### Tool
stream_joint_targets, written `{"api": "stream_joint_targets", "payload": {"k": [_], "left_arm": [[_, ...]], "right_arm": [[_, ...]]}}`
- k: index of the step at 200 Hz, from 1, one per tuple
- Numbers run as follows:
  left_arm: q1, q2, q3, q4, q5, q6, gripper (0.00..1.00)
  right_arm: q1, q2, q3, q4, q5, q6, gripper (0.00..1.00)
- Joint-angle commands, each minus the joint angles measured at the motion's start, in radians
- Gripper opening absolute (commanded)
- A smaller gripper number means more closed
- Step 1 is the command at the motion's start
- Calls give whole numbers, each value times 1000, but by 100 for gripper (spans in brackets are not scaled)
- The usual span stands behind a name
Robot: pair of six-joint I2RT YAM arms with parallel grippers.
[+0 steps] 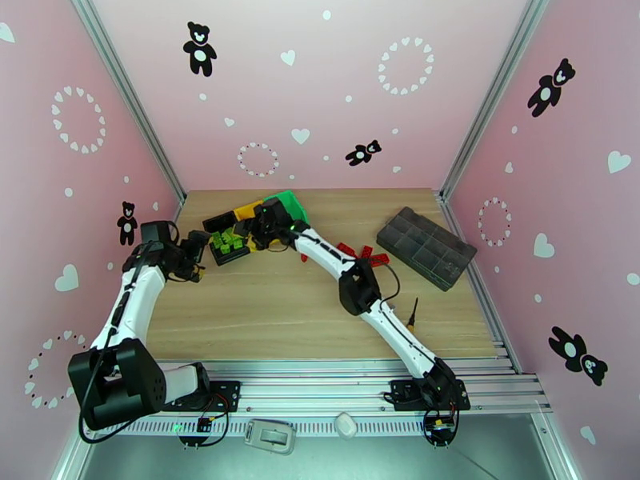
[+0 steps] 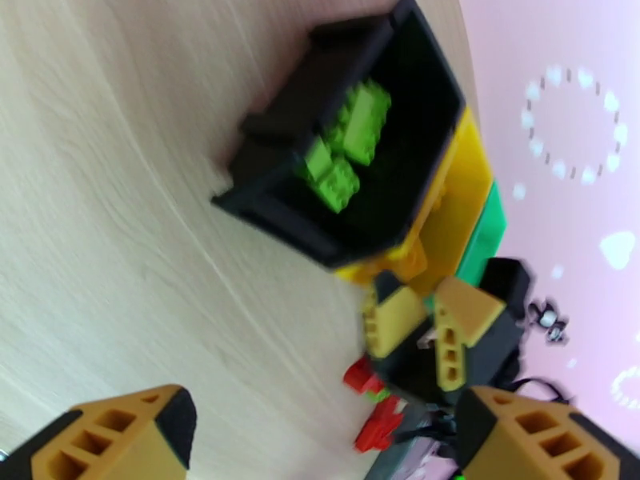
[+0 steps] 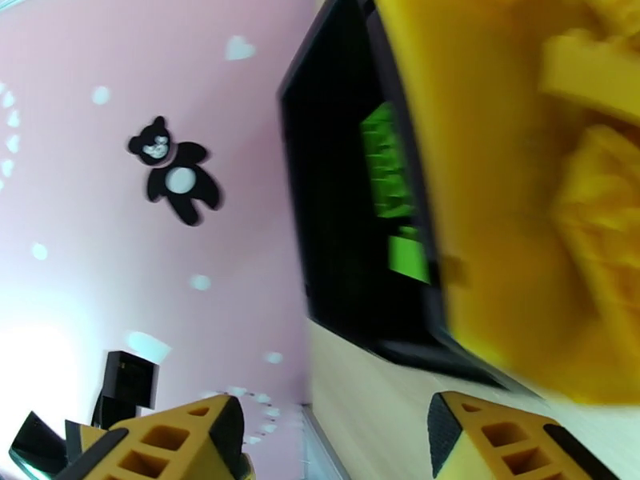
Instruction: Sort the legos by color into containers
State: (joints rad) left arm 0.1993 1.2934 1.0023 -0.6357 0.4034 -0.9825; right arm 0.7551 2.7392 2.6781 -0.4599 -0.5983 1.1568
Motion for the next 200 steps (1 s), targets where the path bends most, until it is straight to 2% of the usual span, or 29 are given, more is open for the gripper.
{"api": "stream_joint_targets", "payload": {"k": [1,24,47,83,120,159,200], "left_arm": [[-109,39,10,-9,-32,33,90],[-257,102,53,-4,-87,38,89],[-395,191,108,-9,-132,42,88],[-531,302,167,32,-150,-3,87],[-597,400,270,15,-151,-4,86],[-606,423,300,3,-154,-13,86],[-606,423,305,-26,-164,-7,86]], "right_arm": [[-58,-263,-87,-287,96,-273,64],[-121,-394,-237,-460,221,-380,62],[-185,-488,-409,-556,315,-445,53],[-266,-520,-546,-633,410,-530,47],[-303,-414,-449,-684,433,-592,37],[-308,-291,-327,-736,443,-622,24],[-309,-246,-310,-723,443,-625,23]]}}
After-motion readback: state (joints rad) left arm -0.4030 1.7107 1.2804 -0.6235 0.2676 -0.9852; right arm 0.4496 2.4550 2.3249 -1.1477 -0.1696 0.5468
